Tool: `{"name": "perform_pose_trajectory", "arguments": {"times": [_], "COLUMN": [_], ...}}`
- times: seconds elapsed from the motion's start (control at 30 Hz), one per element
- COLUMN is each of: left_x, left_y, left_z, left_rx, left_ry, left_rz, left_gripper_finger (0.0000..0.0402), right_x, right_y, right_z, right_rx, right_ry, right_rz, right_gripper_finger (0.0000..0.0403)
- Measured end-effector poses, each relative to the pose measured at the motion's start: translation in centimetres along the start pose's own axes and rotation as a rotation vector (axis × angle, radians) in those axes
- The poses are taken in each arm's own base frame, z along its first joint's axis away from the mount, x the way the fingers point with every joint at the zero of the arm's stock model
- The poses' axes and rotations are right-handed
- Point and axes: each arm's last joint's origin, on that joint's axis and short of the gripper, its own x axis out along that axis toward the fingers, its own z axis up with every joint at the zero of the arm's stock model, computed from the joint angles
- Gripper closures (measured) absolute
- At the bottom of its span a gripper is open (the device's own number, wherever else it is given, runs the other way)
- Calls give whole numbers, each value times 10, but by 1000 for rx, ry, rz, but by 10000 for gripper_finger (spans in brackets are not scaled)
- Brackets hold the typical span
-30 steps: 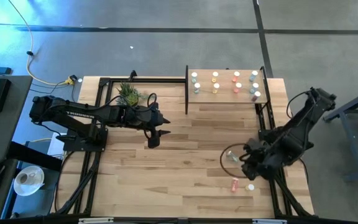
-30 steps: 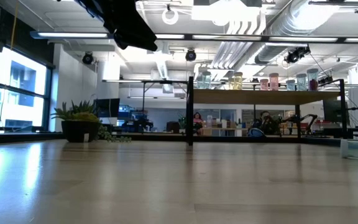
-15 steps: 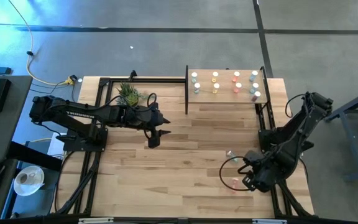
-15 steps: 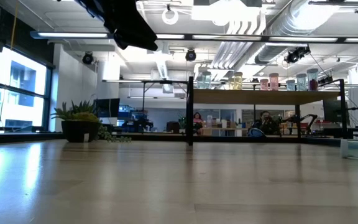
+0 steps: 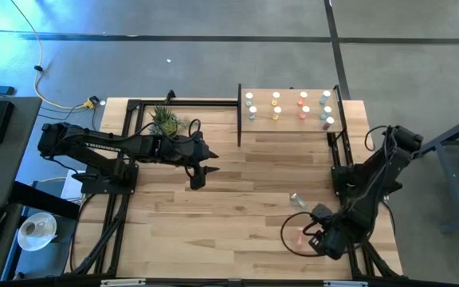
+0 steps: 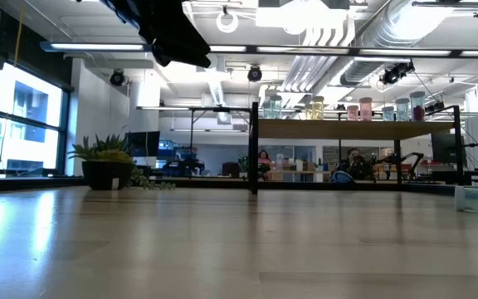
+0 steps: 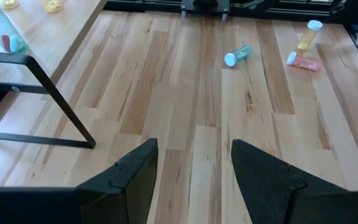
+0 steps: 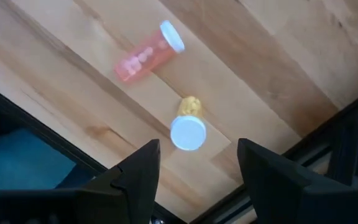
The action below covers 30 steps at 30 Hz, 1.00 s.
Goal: Pick and place medicine bottles onto shelf by color
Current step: Put the yellow pill bottle aligned with the other yellow pill bottles on the shelf
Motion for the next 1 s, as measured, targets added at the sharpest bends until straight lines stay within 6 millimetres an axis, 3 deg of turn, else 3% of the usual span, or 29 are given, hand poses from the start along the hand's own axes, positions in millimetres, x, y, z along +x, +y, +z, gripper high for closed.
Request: {"name": "perform_pose_trajectory", "arguments": {"times": [1.0], "left_x": [0], "left_y": [0], "left_z": [0], "left_rx": [-23], "left_ry": [0], "left_rz": [-1], "left_gripper_finger": [209], "right_x": [56], "right_y": [22], "right_z": [-9], "right_rx": [44], "right_ry": [-9], "right_rz": [-138], "right_gripper_finger": [209]}}
